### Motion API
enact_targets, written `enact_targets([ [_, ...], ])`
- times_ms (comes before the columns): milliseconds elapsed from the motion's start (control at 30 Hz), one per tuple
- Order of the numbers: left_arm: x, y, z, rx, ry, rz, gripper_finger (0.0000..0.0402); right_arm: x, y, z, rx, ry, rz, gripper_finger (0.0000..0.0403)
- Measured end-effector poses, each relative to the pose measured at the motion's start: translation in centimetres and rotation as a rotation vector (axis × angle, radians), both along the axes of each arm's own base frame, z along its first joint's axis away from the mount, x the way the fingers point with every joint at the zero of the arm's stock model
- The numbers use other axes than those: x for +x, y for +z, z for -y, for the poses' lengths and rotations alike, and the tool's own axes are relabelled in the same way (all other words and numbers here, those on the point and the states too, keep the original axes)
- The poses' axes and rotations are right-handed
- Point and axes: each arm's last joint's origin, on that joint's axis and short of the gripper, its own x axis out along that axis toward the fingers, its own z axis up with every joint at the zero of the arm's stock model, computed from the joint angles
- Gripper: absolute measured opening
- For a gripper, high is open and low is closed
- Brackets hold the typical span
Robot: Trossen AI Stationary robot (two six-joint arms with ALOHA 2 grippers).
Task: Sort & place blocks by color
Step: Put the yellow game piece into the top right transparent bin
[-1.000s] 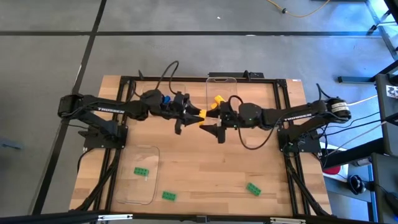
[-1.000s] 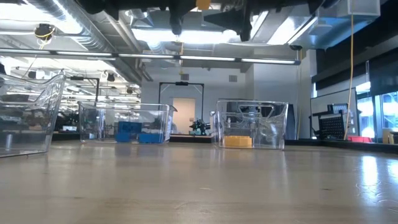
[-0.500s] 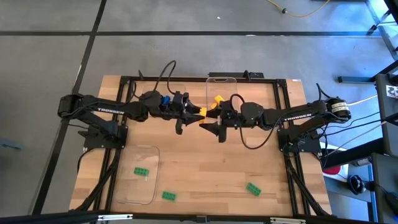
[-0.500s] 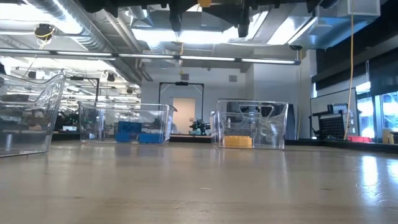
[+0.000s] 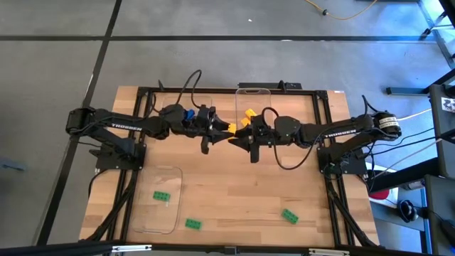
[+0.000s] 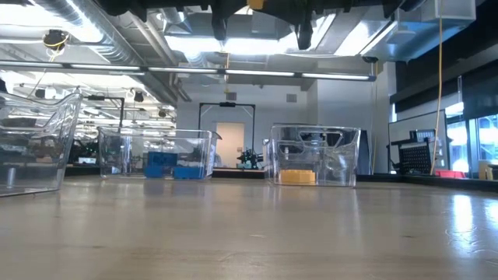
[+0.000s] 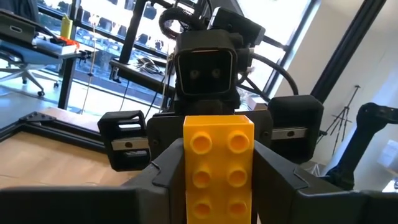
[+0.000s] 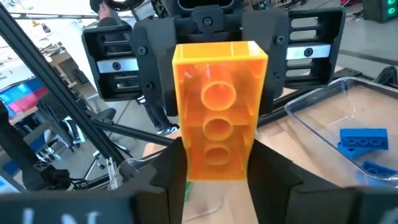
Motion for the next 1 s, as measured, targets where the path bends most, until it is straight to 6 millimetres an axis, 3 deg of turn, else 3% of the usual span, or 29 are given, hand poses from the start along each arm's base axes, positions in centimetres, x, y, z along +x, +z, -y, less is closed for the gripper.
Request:
enact_targets([
  [200, -0.1, 0.0, -0.3, 0.004, 0.014, 0.000, 0.0234, -0.1, -0.1, -0.1, -0.003, 0.011, -0.011, 0.0130],
  [300, -1.3, 0.8, -1.3, -0.026, 0.000, -0.027, 0.0263, -0.8, 0.1, 0.2, -0.049, 0.006, -0.059, 0.0130],
  [533, -6.9, 2.6, -3.4, -0.027, 0.087, -0.195, 0.0270, -4.1, 0.7, 1.9, -0.114, -0.067, -0.256, 0.0130],
  [700, -10.2, 4.1, -3.2, 0.059, 0.192, -0.151, 0.0270, -5.8, 1.0, 2.9, -0.144, -0.161, -0.248, 0.0130],
  [1000, -13.6, 2.6, -2.1, 0.073, 0.214, -0.038, 0.0271, -6.6, 0.7, 4.0, -0.108, -0.226, -0.103, 0.0130],
])
